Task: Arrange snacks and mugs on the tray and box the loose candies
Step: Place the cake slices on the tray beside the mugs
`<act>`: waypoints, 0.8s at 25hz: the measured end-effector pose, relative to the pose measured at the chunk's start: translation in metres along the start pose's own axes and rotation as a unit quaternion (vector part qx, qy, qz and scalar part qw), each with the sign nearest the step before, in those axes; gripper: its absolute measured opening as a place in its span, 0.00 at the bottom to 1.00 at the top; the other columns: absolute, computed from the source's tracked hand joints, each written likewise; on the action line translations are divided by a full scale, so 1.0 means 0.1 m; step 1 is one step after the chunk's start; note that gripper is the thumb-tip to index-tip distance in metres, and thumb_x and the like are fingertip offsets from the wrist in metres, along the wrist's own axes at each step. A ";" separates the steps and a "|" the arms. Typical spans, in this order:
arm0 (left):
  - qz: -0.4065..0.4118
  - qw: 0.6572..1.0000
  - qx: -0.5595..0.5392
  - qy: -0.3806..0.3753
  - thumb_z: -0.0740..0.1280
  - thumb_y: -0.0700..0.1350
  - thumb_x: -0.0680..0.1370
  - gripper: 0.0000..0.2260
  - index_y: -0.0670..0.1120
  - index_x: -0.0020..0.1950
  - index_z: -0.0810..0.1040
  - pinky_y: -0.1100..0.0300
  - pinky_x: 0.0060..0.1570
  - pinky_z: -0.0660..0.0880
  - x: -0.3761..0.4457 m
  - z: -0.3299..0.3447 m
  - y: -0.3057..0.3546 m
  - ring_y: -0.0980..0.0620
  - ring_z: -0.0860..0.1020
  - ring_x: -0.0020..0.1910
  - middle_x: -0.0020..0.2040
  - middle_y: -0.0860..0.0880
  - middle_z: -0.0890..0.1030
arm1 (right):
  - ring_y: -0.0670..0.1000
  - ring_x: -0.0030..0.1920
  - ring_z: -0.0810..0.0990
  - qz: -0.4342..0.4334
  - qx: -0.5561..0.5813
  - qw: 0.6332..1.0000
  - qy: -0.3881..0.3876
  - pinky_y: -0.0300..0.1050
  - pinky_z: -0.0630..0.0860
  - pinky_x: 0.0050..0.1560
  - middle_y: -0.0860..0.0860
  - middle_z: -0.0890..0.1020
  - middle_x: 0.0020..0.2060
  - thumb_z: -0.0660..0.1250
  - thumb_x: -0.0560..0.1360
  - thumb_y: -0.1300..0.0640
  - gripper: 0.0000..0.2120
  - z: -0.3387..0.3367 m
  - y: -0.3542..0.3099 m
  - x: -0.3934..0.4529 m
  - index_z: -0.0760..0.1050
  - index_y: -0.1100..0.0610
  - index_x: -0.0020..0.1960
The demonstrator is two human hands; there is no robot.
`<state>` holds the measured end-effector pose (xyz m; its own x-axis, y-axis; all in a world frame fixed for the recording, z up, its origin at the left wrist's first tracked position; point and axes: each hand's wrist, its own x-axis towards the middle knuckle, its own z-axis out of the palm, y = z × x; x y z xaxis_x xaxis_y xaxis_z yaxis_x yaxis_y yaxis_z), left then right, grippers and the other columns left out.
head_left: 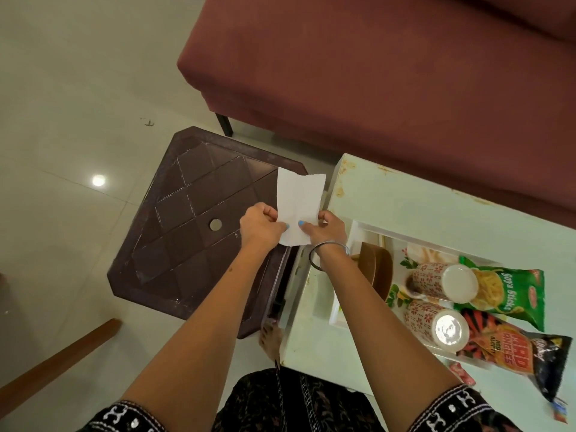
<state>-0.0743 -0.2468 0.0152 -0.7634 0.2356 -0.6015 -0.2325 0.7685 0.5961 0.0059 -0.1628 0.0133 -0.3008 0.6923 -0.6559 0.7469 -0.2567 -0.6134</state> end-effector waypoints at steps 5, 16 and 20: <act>0.076 0.997 -0.008 -0.013 0.73 0.38 0.68 0.12 0.44 0.50 0.79 0.57 0.45 0.79 -0.62 0.32 0.07 0.50 0.81 0.42 0.42 0.48 0.83 | 0.58 0.47 0.81 -0.008 0.000 0.997 0.079 0.57 0.81 0.48 0.57 0.82 0.50 0.71 0.71 0.56 0.11 -0.41 0.32 -0.35 0.76 0.57 0.51; 0.129 0.982 0.070 -0.117 0.67 0.39 0.74 0.11 0.44 0.56 0.80 0.65 0.46 0.72 -1.50 1.38 -0.04 0.49 0.80 0.48 0.52 0.46 0.83 | 0.62 0.42 0.82 0.036 -0.019 0.985 0.169 0.58 0.79 0.48 0.61 0.83 0.46 0.64 0.74 0.64 0.12 -1.19 1.36 -0.64 0.76 0.60 0.57; 0.124 0.981 0.091 -0.118 0.67 0.38 0.74 0.11 0.44 0.55 0.80 0.62 0.48 0.74 -1.51 1.57 -0.10 0.46 0.81 0.50 0.52 0.44 0.83 | 0.60 0.51 0.80 0.021 -0.086 0.988 0.124 0.48 0.75 0.55 0.61 0.82 0.51 0.62 0.74 0.64 0.16 -1.22 1.53 -0.54 0.74 0.59 0.62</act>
<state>0.1374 -0.1968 0.0165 -0.6174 0.5435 -0.5687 0.0714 0.7587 0.6475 0.2087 -0.1566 0.0085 -0.1289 0.8333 -0.5376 0.8517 -0.1847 -0.4904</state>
